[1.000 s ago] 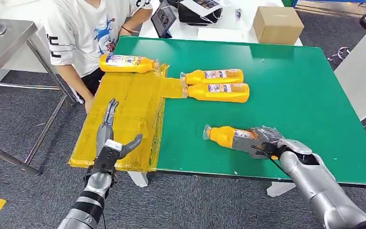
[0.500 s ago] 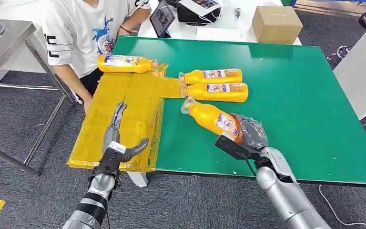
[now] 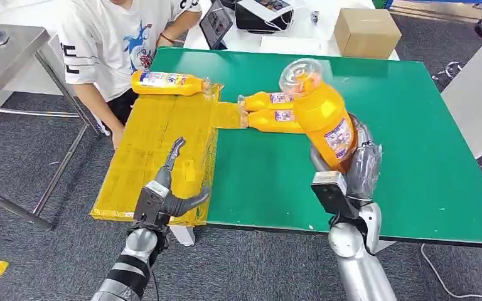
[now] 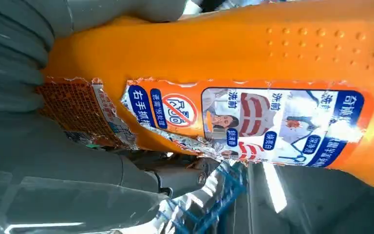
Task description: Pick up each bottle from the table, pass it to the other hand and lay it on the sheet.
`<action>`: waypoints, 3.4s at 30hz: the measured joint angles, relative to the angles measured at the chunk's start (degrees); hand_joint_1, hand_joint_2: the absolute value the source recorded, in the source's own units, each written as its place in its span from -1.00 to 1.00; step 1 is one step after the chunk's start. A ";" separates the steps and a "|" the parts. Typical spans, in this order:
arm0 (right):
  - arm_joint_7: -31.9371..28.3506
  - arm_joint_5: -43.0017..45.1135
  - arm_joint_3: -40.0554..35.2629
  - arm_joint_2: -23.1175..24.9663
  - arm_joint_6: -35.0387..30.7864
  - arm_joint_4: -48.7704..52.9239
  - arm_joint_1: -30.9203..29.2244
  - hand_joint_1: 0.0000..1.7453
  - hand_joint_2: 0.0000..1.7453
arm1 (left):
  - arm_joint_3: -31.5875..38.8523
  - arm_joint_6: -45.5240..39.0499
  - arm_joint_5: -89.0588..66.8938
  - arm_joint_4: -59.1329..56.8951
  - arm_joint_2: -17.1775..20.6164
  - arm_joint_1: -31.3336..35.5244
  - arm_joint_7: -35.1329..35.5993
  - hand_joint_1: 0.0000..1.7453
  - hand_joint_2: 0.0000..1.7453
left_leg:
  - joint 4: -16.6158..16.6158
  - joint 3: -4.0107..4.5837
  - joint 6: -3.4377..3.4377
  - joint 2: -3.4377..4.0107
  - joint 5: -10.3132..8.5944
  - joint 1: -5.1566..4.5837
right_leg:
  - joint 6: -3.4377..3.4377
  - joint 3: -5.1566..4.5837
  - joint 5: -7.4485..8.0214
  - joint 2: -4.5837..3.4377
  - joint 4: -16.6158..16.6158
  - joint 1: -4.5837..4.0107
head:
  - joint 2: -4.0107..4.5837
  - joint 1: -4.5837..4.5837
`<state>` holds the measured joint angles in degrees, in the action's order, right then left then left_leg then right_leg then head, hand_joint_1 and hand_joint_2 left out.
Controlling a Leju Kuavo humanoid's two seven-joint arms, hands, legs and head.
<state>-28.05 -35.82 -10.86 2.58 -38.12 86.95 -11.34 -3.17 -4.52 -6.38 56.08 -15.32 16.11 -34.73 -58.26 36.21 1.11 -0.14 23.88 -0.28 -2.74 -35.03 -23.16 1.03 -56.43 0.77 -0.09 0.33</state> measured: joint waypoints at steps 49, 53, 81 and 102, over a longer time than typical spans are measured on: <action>-12.06 5.00 -15.08 11.67 10.10 -32.61 1.41 0.92 1.00 | -12.87 33.41 29.59 -1.40 2.97 1.50 8.65 1.00 1.00 | 0.02 0.06 -0.01 0.04 0.01 0.05 | 0.03 -0.07 -0.03 -0.01 -0.01 -0.04 | 0.00 -0.02; -11.58 3.85 -15.17 11.86 9.67 -33.20 0.98 0.86 1.00 | -12.81 35.18 32.51 -1.40 3.15 1.39 9.61 1.00 1.00 | 0.02 0.06 -0.01 0.05 0.01 0.05 | 0.03 -0.07 -0.03 -0.02 -0.01 -0.05 | 0.00 0.00; -9.15 7.21 -14.93 13.02 13.88 -32.20 0.99 -1.00 -1.00 | -9.53 16.23 26.02 3.26 2.49 1.25 5.74 1.00 1.00 | 0.02 0.06 -0.02 0.07 0.00 0.05 | 0.03 -0.10 -0.03 -0.02 -0.02 -0.05 | 0.00 -0.02; -11.27 11.61 -17.01 11.58 4.92 -10.99 5.93 -1.00 -1.00 | -1.73 -19.30 -6.97 4.04 3.26 7.41 -2.76 1.00 1.00 | 0.02 0.06 -0.03 0.06 -0.02 0.06 | 0.03 -0.10 -0.02 -0.02 -0.03 -0.06 | 0.00 -0.02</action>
<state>-39.32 -24.21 -27.87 14.16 -33.21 75.96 -5.41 -4.89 -23.81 -13.35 60.13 -12.06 23.52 -37.48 -58.24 36.28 1.08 -0.08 23.87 -0.21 -2.70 -35.13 -23.19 1.01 -56.46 0.72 -0.09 0.31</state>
